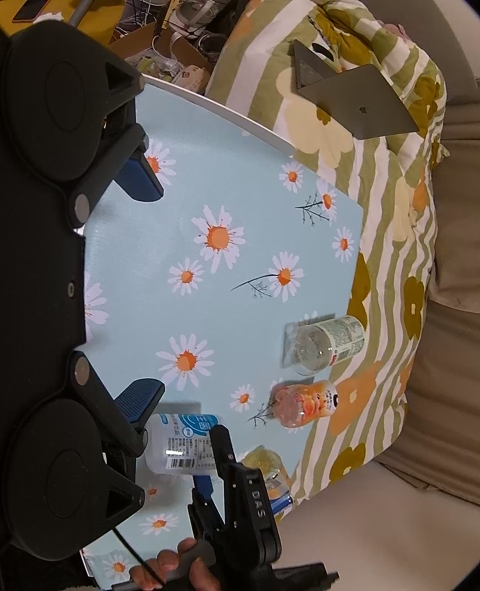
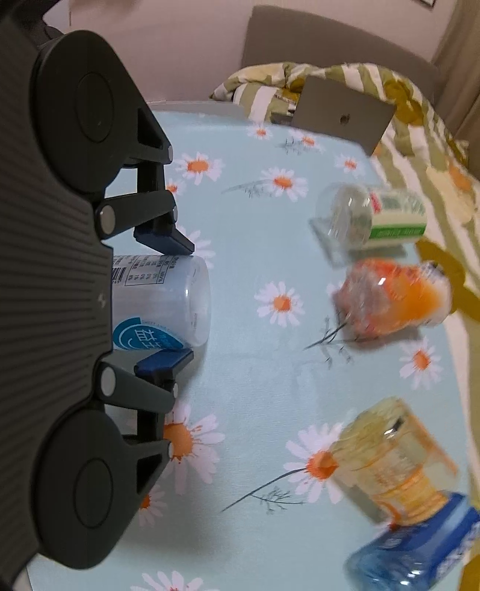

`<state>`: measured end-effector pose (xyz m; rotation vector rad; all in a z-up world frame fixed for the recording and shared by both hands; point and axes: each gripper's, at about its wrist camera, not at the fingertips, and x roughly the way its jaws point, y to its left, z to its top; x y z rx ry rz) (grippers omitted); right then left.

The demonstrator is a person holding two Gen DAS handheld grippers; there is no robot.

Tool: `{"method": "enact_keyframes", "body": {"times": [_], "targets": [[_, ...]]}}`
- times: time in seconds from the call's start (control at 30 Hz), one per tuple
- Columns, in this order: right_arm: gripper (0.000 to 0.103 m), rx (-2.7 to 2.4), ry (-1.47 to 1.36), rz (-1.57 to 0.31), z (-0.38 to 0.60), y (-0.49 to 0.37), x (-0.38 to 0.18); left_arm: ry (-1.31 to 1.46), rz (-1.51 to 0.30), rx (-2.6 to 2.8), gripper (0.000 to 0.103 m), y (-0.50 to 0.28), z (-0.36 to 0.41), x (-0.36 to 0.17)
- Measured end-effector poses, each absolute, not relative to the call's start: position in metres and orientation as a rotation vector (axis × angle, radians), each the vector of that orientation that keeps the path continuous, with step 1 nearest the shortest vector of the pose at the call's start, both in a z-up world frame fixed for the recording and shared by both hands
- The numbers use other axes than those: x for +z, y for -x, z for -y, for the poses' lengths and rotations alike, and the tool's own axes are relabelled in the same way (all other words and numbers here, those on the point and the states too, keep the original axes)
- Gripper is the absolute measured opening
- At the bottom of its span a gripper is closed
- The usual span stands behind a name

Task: Flip cup upright
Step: 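Grasp the white cup with the right tool and rotate it rim up, then set the cup upright on the tablecloth and open the right tool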

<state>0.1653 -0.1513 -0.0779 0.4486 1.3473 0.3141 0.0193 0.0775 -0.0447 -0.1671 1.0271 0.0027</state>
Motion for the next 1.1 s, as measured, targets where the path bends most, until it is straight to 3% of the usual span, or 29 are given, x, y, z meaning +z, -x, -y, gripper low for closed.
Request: {"method": "enact_keyframes", "body": {"times": [0.23, 0.47, 0.6, 1.1], "targets": [[0.071, 0.288, -0.321, -0.994, 0.143, -0.131, -0.048, 0.155, -1.017, 0.000, 0.103, -0.020, -0.074, -0.043], [0.071, 0.154, -0.143, -0.659, 0.118, -0.088, -0.088, 0.164, -1.038, 0.037, 0.103, -0.014, -0.078, -0.056], [0.072, 0.127, -0.101, -0.572, 0.111, -0.073, -0.106, 0.094, -1.053, 0.023, 0.103, -0.008, -0.076, -0.063], [0.073, 0.147, -0.058, -0.679, 0.106, -0.051, -0.097, 0.051, -1.053, -0.055, 0.103, -0.012, -0.071, -0.068]]}}
